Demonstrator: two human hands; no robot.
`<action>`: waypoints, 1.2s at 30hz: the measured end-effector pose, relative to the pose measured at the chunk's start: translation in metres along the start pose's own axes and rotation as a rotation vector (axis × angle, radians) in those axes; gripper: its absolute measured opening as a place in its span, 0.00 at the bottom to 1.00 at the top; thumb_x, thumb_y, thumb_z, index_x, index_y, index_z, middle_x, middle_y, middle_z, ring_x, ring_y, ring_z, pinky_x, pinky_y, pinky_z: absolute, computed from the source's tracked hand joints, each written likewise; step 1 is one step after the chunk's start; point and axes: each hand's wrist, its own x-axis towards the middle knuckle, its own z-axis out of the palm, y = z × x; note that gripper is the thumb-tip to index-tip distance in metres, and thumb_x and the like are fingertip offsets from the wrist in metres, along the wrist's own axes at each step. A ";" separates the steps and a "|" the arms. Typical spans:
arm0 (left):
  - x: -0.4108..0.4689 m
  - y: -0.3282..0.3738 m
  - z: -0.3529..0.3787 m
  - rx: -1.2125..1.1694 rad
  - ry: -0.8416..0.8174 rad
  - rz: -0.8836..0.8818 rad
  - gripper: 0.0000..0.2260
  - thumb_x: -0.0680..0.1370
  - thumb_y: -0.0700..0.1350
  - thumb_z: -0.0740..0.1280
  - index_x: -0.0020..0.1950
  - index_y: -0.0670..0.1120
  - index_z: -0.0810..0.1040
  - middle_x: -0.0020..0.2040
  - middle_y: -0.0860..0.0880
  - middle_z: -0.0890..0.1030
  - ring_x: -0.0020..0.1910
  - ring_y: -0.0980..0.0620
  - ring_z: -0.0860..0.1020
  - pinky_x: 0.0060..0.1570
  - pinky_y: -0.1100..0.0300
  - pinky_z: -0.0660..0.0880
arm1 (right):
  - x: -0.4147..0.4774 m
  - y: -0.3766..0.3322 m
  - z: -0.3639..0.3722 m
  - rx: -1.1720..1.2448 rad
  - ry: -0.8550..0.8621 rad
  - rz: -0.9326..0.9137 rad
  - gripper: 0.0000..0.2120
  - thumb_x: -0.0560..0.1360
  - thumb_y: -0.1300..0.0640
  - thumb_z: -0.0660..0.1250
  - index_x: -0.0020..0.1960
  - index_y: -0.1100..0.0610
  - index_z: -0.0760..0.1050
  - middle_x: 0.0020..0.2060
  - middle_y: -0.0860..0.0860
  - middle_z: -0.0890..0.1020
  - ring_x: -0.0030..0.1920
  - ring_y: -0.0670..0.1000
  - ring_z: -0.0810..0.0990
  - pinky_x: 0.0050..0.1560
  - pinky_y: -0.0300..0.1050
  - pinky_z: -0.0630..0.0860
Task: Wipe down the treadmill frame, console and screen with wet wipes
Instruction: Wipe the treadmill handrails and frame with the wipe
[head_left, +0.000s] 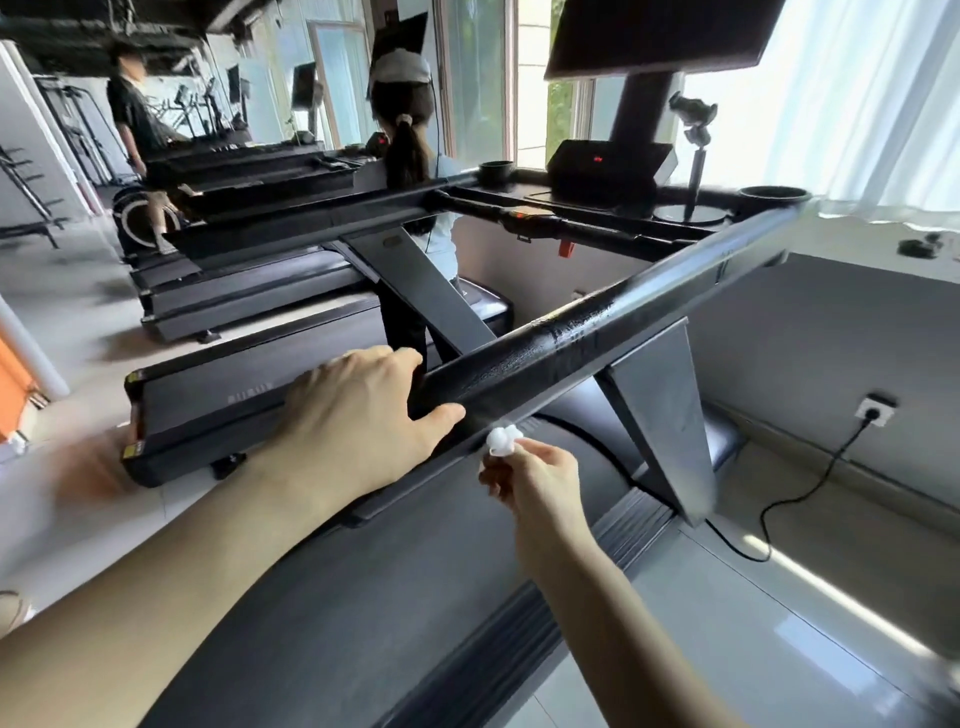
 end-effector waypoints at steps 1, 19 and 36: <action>0.005 0.005 0.001 0.013 -0.004 0.008 0.26 0.75 0.71 0.62 0.59 0.52 0.78 0.54 0.53 0.81 0.56 0.46 0.80 0.52 0.51 0.75 | 0.008 -0.004 -0.005 0.002 0.058 -0.019 0.17 0.77 0.70 0.63 0.32 0.59 0.78 0.27 0.52 0.78 0.29 0.47 0.74 0.32 0.40 0.67; 0.045 0.034 0.038 -0.095 0.054 0.080 0.20 0.74 0.64 0.70 0.49 0.48 0.78 0.48 0.47 0.83 0.49 0.43 0.81 0.46 0.53 0.73 | 0.045 -0.006 -0.018 0.038 0.326 -0.367 0.07 0.81 0.65 0.67 0.44 0.62 0.72 0.34 0.58 0.78 0.30 0.53 0.77 0.29 0.39 0.73; 0.038 0.034 0.038 -0.125 0.099 0.067 0.17 0.73 0.66 0.68 0.48 0.52 0.78 0.41 0.54 0.79 0.44 0.48 0.79 0.43 0.54 0.75 | 0.051 0.007 -0.040 -0.519 0.184 -0.767 0.04 0.78 0.57 0.62 0.46 0.49 0.70 0.32 0.48 0.78 0.31 0.54 0.77 0.31 0.52 0.74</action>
